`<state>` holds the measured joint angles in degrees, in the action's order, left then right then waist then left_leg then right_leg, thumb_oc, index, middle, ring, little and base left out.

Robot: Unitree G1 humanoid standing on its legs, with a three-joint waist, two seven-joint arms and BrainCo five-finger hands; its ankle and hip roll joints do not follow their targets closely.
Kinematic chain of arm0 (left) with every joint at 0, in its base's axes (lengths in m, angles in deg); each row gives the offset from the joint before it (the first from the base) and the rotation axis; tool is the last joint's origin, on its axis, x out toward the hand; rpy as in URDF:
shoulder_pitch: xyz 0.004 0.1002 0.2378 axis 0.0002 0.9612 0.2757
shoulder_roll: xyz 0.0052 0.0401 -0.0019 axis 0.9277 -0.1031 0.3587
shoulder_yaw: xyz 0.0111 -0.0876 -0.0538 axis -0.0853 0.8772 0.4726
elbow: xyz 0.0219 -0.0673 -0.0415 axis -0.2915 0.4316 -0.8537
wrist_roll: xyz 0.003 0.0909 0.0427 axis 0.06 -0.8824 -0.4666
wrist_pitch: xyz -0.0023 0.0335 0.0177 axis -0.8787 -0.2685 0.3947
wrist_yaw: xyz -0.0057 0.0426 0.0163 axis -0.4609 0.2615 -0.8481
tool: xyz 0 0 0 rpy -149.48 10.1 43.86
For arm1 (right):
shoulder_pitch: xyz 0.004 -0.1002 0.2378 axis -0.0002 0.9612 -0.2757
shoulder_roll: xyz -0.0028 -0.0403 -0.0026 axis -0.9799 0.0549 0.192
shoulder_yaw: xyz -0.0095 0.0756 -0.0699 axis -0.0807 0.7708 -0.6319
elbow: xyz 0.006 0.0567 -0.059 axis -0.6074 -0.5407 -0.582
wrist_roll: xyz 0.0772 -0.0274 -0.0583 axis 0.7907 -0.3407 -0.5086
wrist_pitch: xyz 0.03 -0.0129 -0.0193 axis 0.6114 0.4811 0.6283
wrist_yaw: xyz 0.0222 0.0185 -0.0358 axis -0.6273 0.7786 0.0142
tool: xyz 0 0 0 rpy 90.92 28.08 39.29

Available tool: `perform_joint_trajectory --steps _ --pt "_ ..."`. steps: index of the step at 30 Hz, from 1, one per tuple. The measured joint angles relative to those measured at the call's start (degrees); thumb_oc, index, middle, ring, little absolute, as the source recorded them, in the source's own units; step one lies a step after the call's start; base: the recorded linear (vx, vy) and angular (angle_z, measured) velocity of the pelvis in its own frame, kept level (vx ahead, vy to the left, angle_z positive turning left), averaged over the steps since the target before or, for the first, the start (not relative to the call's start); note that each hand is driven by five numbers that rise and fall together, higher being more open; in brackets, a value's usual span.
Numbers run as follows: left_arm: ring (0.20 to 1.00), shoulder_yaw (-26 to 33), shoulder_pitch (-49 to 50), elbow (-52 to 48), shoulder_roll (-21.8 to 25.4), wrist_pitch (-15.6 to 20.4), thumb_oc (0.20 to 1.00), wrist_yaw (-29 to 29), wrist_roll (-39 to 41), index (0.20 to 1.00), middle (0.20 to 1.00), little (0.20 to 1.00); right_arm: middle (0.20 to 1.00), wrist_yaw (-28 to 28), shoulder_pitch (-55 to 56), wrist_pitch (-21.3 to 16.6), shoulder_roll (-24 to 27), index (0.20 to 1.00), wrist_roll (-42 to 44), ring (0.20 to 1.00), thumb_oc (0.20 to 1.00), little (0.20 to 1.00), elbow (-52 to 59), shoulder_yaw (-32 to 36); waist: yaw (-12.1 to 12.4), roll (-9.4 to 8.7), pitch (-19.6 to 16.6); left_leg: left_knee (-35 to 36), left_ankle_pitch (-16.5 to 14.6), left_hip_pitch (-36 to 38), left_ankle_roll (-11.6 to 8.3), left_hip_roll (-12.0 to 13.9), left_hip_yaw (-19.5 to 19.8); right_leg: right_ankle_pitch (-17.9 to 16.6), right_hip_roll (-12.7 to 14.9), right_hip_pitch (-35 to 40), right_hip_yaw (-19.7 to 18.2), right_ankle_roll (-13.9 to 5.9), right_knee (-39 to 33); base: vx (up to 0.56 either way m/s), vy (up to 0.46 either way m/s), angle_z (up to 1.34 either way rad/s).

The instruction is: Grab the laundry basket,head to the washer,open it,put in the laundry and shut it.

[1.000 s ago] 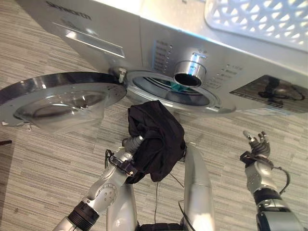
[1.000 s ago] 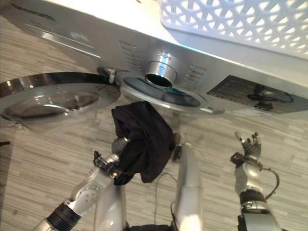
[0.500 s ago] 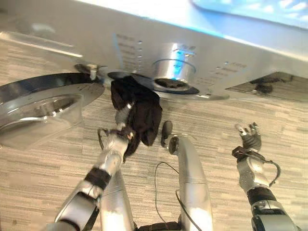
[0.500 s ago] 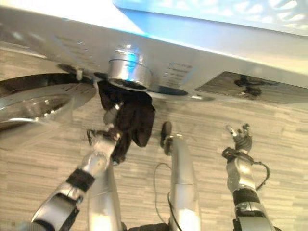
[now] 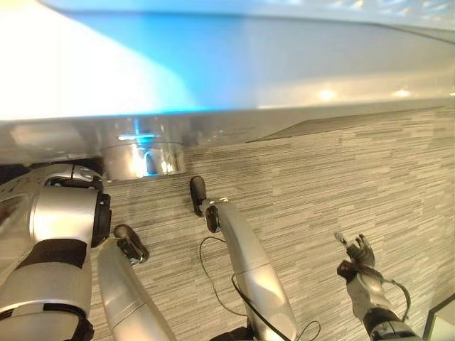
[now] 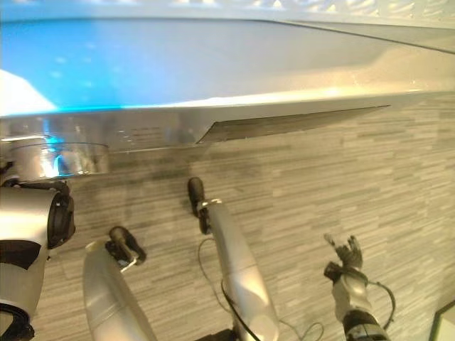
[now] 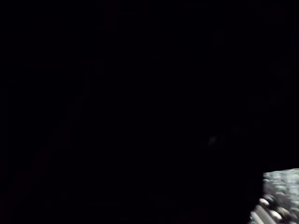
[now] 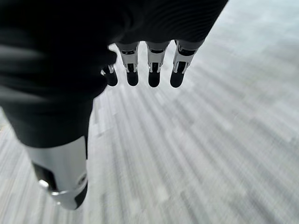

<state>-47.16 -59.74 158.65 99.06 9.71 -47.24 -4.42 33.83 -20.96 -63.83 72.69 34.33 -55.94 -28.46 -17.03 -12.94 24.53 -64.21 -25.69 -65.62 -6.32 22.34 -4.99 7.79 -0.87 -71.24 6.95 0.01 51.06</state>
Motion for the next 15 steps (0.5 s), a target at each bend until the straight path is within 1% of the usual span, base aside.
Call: perform_joint_trajectory --steps 1,2,4,6,7,8,10,12,13,15 --pt "0.2 -0.36 -2.12 -0.4 0.11 0.23 0.2 0.08 0.06 0.2 0.2 0.2 1.0 0.0 0.6 0.01 0.37 1.0 0.01 1.0 1.0 1.0 0.04 0.36 0.51 -0.09 -0.06 -1.03 -0.05 -1.76 -0.04 0.31 0.4 0.01 -0.22 -1.48 0.12 -0.04 0.55 0.05 0.003 -0.13" --pt "0.2 -1.55 -3.43 -0.42 0.67 0.07 0.2 0.52 0.09 0.2 0.2 0.2 1.0 -0.06 0.6 0.01 0.4 1.0 0.02 1.0 1.0 1.0 0.08 0.6 0.41 -0.02 -0.01 -1.98 -0.06 -2.84 -0.04 0.37 0.96 -0.02 -0.21 -2.38 0.21 -0.06 1.25 0.06 0.016 -0.05" --pt "0.2 -2.98 -4.72 -3.47 1.11 1.23 0.2 0.99 0.1 0.2 0.2 0.2 1.0 -0.12 0.66 0.02 -0.07 1.0 0.41 1.0 1.0 1.0 0.66 0.96 0.7 0.12 0.09 -4.07 -0.49 -5.52 0.14 0.34 2.33 0.25 -0.03 -4.32 0.71 -0.06 2.79 0.06 0.029 0.04" --pt "0.2 -3.81 -4.81 -4.51 0.01 1.28 0.2 1.01 -0.02 0.2 0.2 0.2 1.0 -0.25 1.25 -0.05 -0.15 1.0 1.05 1.0 1.0 1.0 4.24 0.32 1.21 0.89 0.6 -4.74 -0.47 -6.11 0.14 -0.19 2.6 0.12 0.75 -4.72 0.95 -0.13 3.48 0.02 0.039 0.09" --pt "1.0 -3.89 -4.82 -4.32 -0.41 1.22 1.0 1.06 -0.25 1.0 1.0 1.0 1.0 -0.86 1.76 -0.05 -0.22 1.0 1.02 1.0 1.0 1.0 6.49 -0.25 1.42 1.2 0.82 -4.81 -0.48 -6.02 0.14 -0.3 2.59 0.12 0.84 -4.7 0.83 -0.13 3.54 0.0 0.058 0.02" --pt "1.0 -4.04 -4.8 -4.13 -0.39 1.13 1.0 1.1 -0.63 1.0 1.0 1.0 1.0 -1.17 1.73 -0.05 -0.38 1.0 1.04 1.0 1.0 1.0 8.15 -0.44 1.85 1.43 0.96 -4.89 -0.47 -5.94 0.14 -0.36 2.21 0.05 0.89 -4.69 0.64 -0.11 3.56 0.01 0.058 -0.01" --pt "1.0 -8.04 -4.19 -2.58 0.14 0.36 1.0 0.65 -3.13 1.0 1.0 1.0 1.0 -1.22 2.7 -0.08 -0.2 1.0 0.99 1.0 1.0 1.0 13.5 -0.58 2.02 2.09 1.21 -4.87 -0.54 -5.1 0.24 -0.4 1.18 -0.05 0.82 -4.7 -0.16 -0.1 3.77 0.01 0.016 -0.06" --pt "1.0 -8.26 -3.53 -2.42 -0.3 -1.63 1.0 0.32 -3.45 1.0 1.0 1.0 1.0 -1.69 2.26 -0.67 -0.16 1.0 0.89 1.0 1.0 1.0 15.72 -1.62 2.09 2.82 1.2 -4.79 -0.75 -4.66 0.47 -0.4 0.83 -0.09 0.94 -4.63 -0.48 -0.07 3.81 0.0 0.003 -0.03" --pt "1.0 -9.14 -3.45 -1.67 -0.18 -2.41 1.0 -1.29 -5.4 1.0 1.0 1.0 1.0 -2.35 2.49 -0.65 -0.07 1.0 0.67 1.0 1.0 1.0 16.79 -2.68 2.18 2.87 1.19 -4.47 -0.75 -4.42 0.48 -0.42 0.42 -0.16 0.94 -4.62 -0.5 0.07 3.76 0.0 -0.033 -0.01" --pt "1.0 -11.88 -3.44 -1.05 0.22 -4.38 1.0 -2.22 -10.08 1.0 1.0 1.0 1.0 -2.41 2.62 -0.73 0.45 1.0 -0.86 1.0 1.0 1.0 17.82 -2.78 2.35 3.02 1.26 -4.09 -0.68 -4.11 0.43 -0.47 0.11 -0.19 1.05 -4.62 -0.54 0.21 3.81 0.01 -0.052 0.02"
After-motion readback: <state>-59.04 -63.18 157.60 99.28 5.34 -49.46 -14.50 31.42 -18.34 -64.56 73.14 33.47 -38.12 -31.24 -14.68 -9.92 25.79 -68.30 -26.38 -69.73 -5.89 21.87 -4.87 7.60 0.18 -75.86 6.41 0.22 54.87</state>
